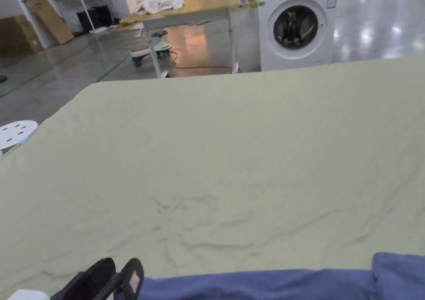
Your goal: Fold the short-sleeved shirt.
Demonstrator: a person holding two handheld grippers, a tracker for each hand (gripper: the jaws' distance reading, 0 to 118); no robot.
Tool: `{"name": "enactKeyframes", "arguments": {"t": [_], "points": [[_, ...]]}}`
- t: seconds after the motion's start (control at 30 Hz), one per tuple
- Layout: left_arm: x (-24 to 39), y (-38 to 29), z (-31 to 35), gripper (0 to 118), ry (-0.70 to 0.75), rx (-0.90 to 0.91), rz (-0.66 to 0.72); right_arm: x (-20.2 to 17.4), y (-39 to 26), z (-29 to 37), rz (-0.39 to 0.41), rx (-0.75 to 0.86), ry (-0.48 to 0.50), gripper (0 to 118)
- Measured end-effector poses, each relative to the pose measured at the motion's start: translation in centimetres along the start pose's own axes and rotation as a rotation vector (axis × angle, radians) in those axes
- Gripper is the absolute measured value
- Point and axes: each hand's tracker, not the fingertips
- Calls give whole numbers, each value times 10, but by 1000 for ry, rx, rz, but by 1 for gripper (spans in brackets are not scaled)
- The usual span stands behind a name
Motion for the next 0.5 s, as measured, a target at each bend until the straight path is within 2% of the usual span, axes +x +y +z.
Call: {"name": "enactKeyframes", "arguments": {"t": [0.03,0.2,0.37,0.43,0.5], "points": [[-16,-3,-10,101,-11,-74,53,1,-2,0,-11,-12,3,0],[-87,-43,-54,102,-85,-245,393,8,-10,3,-39,-46,5,0],[-122,-81,-99,101,-112,-309,592,16,-15,8,-69,-68,-16,0],[-129,-96,-115,98,-130,-325,650,19,-16,10,-92,-67,-20,0],[-129,-103,-119,78,-140,-280,697,21,-17,12,-108,-68,-30,0]]}}
